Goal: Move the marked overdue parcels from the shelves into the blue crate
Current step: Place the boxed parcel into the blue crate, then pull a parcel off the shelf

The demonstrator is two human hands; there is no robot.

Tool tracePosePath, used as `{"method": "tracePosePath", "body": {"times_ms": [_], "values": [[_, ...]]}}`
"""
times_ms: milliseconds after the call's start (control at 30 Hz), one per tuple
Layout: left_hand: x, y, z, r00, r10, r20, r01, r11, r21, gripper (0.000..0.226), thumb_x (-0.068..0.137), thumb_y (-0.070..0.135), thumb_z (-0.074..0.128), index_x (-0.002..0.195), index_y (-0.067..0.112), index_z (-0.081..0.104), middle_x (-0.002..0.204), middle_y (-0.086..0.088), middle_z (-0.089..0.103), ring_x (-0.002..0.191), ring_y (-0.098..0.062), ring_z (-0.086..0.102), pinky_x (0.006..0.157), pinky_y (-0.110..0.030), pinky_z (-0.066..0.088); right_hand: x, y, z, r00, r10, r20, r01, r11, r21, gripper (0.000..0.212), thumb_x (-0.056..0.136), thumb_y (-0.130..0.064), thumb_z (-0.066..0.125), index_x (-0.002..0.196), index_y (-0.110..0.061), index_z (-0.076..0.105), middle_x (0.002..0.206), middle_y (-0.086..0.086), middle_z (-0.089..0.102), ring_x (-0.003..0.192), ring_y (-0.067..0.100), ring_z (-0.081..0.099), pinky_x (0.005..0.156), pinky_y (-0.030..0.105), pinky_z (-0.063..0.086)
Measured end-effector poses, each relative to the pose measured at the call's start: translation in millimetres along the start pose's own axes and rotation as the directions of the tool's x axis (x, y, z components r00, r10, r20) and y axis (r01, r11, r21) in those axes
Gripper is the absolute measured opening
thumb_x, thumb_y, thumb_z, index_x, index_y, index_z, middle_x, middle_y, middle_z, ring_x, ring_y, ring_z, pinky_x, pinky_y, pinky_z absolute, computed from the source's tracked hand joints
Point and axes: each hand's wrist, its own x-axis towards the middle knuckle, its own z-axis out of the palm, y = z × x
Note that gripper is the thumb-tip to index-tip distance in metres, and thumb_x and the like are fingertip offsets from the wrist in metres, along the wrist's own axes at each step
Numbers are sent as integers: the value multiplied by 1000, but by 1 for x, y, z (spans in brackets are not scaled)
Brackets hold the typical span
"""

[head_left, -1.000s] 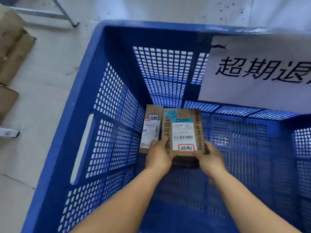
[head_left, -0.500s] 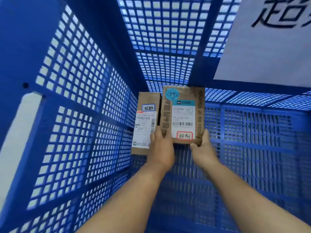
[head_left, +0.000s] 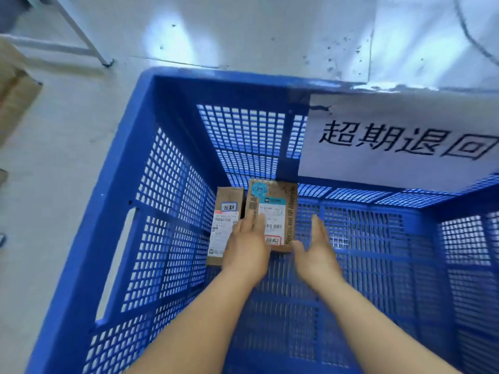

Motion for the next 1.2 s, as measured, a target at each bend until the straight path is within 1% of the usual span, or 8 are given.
{"method": "tracePosePath", "body": {"times_ms": [100,200,267,467,600,867,1100,1200], "values": [[-28,30,-46,998,39,-43,-38,999,34,69,95,26,51,151,20,11,159,-1,6,142,-23,16,112,-39,25,-34,-26,-41,990,-129,-63,117,979,-167,74,97,-26,50,154,-20,2,162,-2,-1,149,16,1,121,34,8],[-59,61,-94,996,58,-65,-55,997,50,70,97,29,49,152,20,6,160,1,2,145,-20,8,116,-36,16,-74,-54,-86,983,-163,-83,141,965,-223,74,97,-29,48,154,-23,1,161,-7,-4,148,13,-3,120,36,9],[-80,84,-125,991,93,-94,-86,994,74,70,97,30,48,152,20,6,160,1,2,146,-20,8,116,-34,14,-101,-73,-117,977,-185,-110,153,957,-248,73,98,-31,48,154,-23,2,161,-8,-5,148,13,-3,120,38,12],[-141,141,-202,966,205,-158,-188,975,117,71,98,37,45,152,19,3,160,0,2,147,-20,6,119,-35,13,-183,-112,-197,953,-223,-207,166,951,-260,71,99,-35,43,153,-22,-1,161,-7,-7,148,14,-6,119,37,9],[-190,179,-250,927,324,-188,-304,944,128,71,98,36,45,152,20,3,160,1,3,147,-20,7,118,-34,11,-247,-133,-246,921,-220,-321,157,965,-210,71,99,-34,43,153,-20,-1,161,-5,-5,148,15,-4,119,38,8],[-301,234,-305,794,561,-235,-532,828,180,72,97,39,47,152,18,7,160,-1,11,146,-21,12,119,-35,14,-384,-139,-304,801,-206,-563,162,978,-128,69,99,-34,45,153,-19,5,161,-2,4,148,16,1,119,39,11],[-395,283,-318,640,733,-233,-692,681,240,72,96,41,48,152,17,10,159,-1,15,145,-20,16,118,-35,18,-498,-112,-342,661,-119,-741,102,992,-68,69,97,-36,48,153,-18,11,161,-2,10,148,16,4,117,38,12],[-433,313,-317,557,795,-240,-762,604,234,70,96,42,48,151,18,14,158,-1,19,144,-20,20,116,-35,20,-543,-91,-361,589,-74,-805,72,997,-40,69,97,-36,48,153,-18,12,161,-1,11,148,16,6,119,39,14]]}}
